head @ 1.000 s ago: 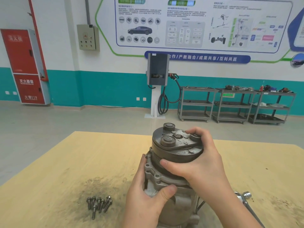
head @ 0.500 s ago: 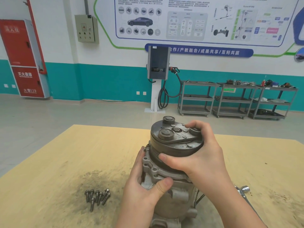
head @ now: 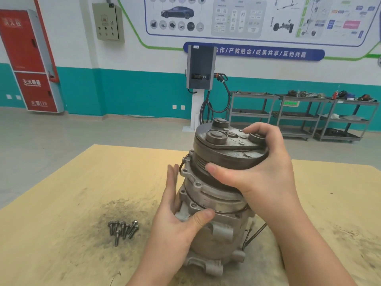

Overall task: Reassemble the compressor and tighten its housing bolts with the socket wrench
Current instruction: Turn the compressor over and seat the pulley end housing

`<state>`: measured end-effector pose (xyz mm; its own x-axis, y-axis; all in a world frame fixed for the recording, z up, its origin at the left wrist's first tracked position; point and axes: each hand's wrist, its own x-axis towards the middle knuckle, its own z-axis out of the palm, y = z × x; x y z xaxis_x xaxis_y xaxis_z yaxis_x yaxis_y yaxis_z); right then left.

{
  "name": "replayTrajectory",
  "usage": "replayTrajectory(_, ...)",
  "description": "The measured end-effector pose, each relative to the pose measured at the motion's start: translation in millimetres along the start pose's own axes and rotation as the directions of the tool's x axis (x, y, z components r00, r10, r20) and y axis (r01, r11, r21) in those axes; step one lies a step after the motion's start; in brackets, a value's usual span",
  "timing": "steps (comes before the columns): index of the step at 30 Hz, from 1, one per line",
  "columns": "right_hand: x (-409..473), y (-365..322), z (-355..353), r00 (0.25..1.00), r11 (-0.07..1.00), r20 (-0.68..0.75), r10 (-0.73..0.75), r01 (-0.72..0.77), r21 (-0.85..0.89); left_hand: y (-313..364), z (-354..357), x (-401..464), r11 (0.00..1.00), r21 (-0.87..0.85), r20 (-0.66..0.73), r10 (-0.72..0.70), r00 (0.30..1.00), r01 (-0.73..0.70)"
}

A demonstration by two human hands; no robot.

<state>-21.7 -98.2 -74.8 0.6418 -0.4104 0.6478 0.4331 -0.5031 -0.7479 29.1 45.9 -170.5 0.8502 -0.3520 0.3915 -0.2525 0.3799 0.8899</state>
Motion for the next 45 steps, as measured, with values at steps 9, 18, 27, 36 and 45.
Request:
replayTrajectory(9, -6, 10, 1, 0.997, 0.998, 0.073, 0.03, -0.027, -0.048, -4, 7, -3, 0.996, 0.083, 0.007, -0.046, 0.999, 0.045)
replayTrajectory(18, -6, 14, -2, 0.995, 0.998, 0.095, 0.031, -0.026, -0.059, 0, 11, -6, 0.993, 0.117, -0.009, -0.026, 1.0, 0.027)
replayTrajectory(27, -10, 14, -2, 0.995, 0.994, 0.073, 0.067, -0.06, -0.095, 1, 18, -11, 0.985, 0.172, -0.095, -0.012, 0.995, 0.028)
replayTrajectory(36, -12, 8, 1, 0.995, 0.987, 0.023, 0.092, -0.089, -0.137, -2, 22, -12, 0.979, 0.201, -0.121, 0.058, 0.991, -0.033)
replayTrajectory(45, -14, 6, 5, 0.994, 0.978, -0.018, 0.106, -0.107, -0.179, -1, 24, -11, 0.986, 0.149, -0.157, 0.098, 0.983, -0.075)
